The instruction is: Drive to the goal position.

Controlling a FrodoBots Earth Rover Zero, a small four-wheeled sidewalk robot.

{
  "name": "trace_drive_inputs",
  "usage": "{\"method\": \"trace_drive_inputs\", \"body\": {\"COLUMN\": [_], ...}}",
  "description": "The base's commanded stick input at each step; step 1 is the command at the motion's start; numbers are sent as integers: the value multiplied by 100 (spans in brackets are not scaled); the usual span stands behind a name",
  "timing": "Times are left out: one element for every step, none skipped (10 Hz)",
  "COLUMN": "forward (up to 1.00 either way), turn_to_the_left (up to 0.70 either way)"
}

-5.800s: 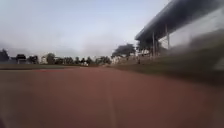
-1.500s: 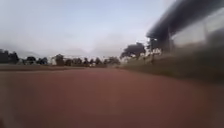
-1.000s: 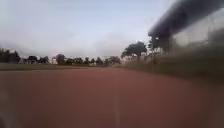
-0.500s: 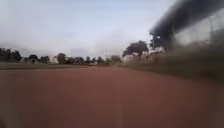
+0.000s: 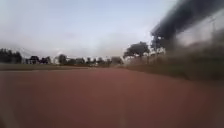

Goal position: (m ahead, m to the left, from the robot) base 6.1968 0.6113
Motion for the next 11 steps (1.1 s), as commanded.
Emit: {"method": "trace_drive_inputs", "body": {"forward": [70,70,70,70,70,70,70,70,70,70,70], "turn_to_the_left": [0,0,0,0,0,0,0,0,0,0,0]}}
